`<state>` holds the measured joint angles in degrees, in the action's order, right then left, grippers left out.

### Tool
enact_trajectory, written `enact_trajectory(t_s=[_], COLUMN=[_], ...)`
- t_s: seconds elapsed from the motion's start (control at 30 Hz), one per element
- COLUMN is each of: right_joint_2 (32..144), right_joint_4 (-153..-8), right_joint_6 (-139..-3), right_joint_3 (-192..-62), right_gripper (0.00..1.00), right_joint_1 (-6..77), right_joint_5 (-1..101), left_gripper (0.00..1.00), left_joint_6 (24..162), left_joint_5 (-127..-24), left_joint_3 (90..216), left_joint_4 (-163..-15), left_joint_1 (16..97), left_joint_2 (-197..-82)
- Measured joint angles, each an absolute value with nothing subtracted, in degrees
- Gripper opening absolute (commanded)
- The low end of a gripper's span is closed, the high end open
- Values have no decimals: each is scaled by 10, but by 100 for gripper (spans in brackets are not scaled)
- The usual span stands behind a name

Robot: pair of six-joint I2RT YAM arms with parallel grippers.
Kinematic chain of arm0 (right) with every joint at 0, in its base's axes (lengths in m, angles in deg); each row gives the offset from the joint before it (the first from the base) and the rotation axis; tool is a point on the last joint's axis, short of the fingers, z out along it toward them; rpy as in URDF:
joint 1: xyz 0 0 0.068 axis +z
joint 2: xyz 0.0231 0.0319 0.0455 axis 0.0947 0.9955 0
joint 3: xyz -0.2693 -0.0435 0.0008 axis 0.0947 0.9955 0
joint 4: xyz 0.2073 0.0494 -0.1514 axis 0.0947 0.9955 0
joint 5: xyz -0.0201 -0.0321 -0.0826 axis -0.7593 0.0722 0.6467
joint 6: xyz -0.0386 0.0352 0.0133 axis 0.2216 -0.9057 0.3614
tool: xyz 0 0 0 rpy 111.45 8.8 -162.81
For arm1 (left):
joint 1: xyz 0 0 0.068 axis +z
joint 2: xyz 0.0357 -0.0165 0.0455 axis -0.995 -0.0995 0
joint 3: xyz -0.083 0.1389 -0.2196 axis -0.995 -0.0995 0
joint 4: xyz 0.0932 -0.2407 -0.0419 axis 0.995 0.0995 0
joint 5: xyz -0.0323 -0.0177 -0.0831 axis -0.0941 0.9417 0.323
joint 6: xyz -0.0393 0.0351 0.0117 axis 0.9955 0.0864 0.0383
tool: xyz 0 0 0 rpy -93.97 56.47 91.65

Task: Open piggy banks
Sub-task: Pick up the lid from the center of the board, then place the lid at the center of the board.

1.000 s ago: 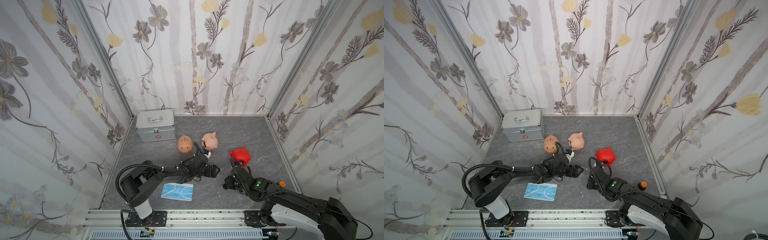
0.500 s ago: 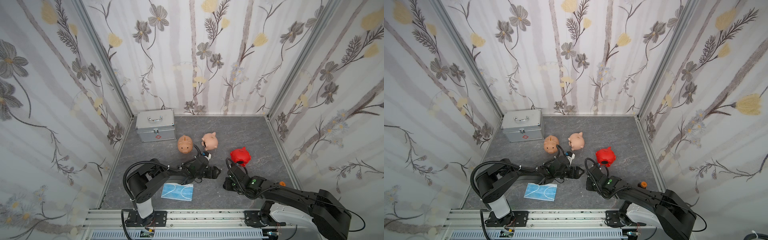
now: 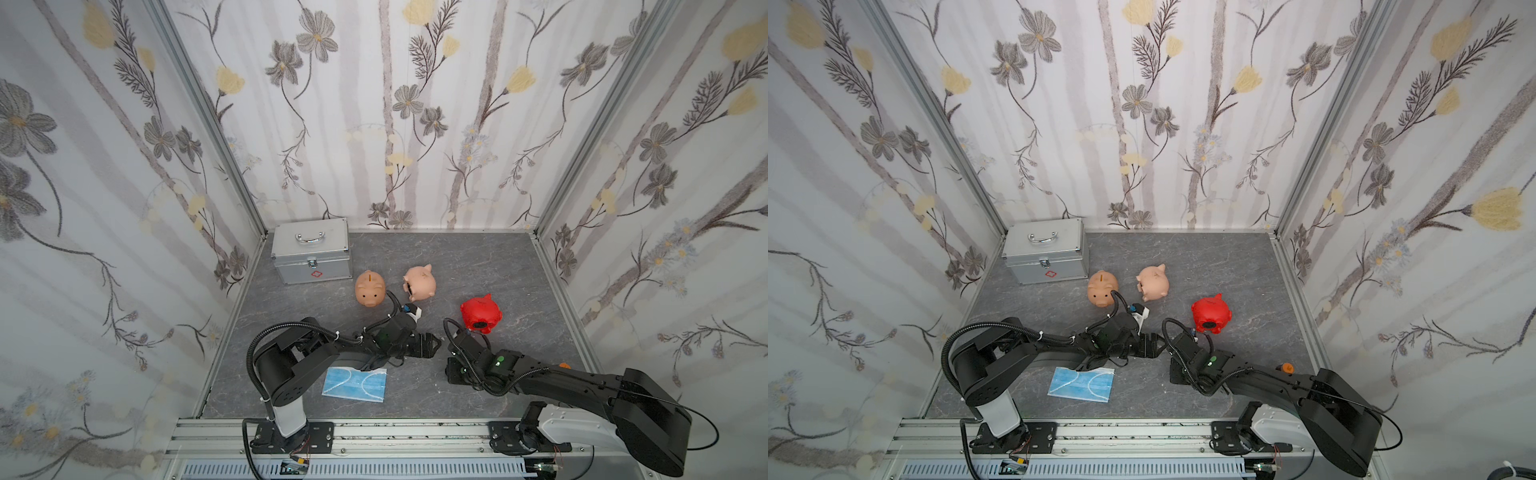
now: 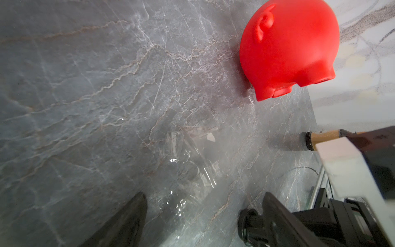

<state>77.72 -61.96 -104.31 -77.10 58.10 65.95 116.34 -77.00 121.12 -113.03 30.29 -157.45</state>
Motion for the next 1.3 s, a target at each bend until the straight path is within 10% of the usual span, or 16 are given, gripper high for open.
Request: enact_trajectory(t_s=[0.67,1.3], right_joint_2=[799,1141], right_joint_4=[-567,-605], right_joint_6=[-1013,-880], right_joint_3=[-890,-1285], right_gripper=[0,0], right_joint_1=[595,589], right_joint_5=[698,689], left_gripper=[88,89], left_joint_6=[1178,1190], left_joint_5=[-820,-770], left_joint_3=[1079,962], left_joint_4=[-1118,-998], left_joint_1=[386,672], left_joint_2=[-1374,-1117])
